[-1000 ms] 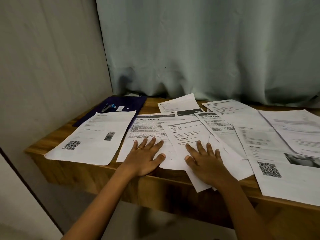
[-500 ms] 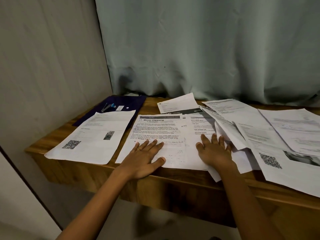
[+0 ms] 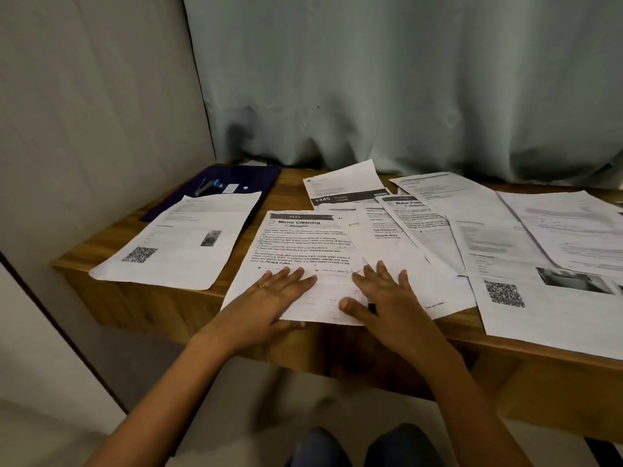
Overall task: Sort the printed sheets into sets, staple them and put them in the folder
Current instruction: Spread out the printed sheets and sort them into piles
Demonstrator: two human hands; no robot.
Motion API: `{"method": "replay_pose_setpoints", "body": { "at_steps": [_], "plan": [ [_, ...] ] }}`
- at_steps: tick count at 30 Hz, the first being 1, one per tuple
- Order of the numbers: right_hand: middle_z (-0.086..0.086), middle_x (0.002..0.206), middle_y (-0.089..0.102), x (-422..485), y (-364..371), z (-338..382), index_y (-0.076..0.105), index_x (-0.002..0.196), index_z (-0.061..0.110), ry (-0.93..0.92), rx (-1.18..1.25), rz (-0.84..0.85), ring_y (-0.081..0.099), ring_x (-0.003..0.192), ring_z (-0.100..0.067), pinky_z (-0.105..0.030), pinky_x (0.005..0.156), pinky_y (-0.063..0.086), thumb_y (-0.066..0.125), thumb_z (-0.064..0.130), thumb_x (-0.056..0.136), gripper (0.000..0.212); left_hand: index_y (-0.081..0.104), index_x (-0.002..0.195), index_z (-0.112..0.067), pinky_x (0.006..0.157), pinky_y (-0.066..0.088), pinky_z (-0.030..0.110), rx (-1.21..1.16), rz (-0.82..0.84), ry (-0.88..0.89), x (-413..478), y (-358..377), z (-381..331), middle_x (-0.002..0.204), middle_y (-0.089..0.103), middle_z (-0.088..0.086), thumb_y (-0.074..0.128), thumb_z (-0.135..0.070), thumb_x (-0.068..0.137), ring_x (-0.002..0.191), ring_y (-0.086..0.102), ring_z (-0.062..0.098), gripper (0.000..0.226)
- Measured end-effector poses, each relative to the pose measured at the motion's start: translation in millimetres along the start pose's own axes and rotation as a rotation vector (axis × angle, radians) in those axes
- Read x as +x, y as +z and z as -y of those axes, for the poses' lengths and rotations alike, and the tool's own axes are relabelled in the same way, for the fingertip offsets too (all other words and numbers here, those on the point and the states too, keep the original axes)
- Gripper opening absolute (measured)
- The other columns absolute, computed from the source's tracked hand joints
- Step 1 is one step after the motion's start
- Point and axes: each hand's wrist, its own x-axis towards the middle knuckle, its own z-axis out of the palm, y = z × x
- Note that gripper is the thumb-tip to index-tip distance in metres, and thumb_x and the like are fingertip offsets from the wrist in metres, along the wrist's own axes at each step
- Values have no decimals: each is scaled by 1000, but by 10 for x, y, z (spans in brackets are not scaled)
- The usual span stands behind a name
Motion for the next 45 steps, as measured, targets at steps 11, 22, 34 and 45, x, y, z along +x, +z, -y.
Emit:
{"method": "replay_pose_setpoints", "body": {
  "at_steps": [11, 22, 34, 45],
  "plan": [
    [-6, 98, 67, -105, -207, 165, 59, 111, 7, 368, 906, -180, 67, 73, -11, -13, 57, 48, 41, 48, 97, 47, -7, 146, -49, 114, -12, 30, 2, -230, 5, -463, 154, -138, 156, 6, -13, 24, -43, 101, 143, 2, 5, 55],
    [3, 116, 67, 166, -419, 485, 61, 113, 13, 275, 1012, -215, 65, 103, -14, -28, 78, 56, 64, 3, 87, 28, -1, 152, -37, 119, -10, 41, 154, -308, -5, -643, 214, -230, 160, 13, -1, 15, -52, 101, 147, 5, 19, 56],
    [2, 109, 70, 655, -898, 793, 60, 110, 18, 51, 1203, -565, 69, 95, -13, -37, 80, 58, 61, 1, 88, 28, -6, 148, -45, 121, 2, 47, -491, -650, -389, -715, -358, 492, 159, -8, -19, 14, -95, 67, 147, -4, 8, 97],
    [-7, 126, 60, 1541, 78, 1664, 52, 122, 4, 244, 1065, -362, 58, 116, -25, -23, 79, 48, 57, 4, 91, 31, 9, 154, -23, 117, -8, 38, -272, -880, -534, -744, -753, 1195, 161, 4, 2, 9, -88, 75, 148, -3, 16, 102]
  ]
}}
